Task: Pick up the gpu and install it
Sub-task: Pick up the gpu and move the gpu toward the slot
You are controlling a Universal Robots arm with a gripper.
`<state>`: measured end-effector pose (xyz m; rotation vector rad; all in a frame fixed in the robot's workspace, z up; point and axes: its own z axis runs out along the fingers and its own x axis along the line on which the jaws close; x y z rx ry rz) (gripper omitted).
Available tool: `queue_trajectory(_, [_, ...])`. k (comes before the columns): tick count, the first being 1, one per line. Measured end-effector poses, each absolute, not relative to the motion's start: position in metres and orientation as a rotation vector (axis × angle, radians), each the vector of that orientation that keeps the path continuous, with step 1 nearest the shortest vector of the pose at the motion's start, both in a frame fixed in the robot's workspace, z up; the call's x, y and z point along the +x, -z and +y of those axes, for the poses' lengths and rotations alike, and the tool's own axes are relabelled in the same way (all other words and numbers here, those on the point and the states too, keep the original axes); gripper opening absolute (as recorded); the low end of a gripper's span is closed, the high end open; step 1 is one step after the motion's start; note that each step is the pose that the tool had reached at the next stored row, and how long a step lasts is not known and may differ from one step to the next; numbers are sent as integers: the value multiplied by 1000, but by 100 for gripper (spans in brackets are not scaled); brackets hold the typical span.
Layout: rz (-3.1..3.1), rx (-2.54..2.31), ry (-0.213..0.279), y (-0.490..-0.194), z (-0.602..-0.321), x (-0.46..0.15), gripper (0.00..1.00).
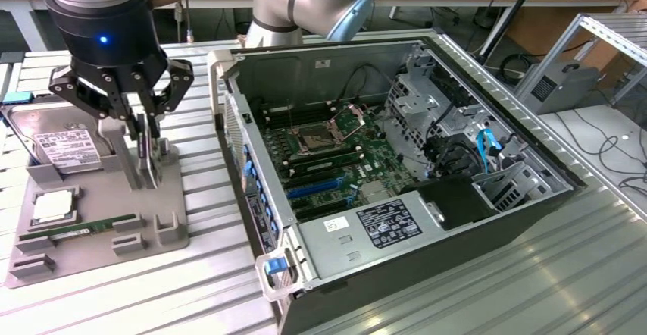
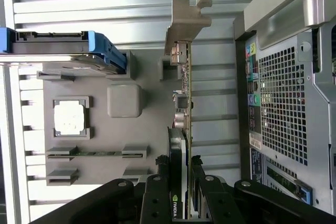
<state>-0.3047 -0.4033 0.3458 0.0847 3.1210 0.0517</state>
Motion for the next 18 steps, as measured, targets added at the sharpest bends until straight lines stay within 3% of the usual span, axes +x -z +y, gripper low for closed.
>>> queue_trajectory(18, [3121, 85, -53, -359, -403, -305, 27])
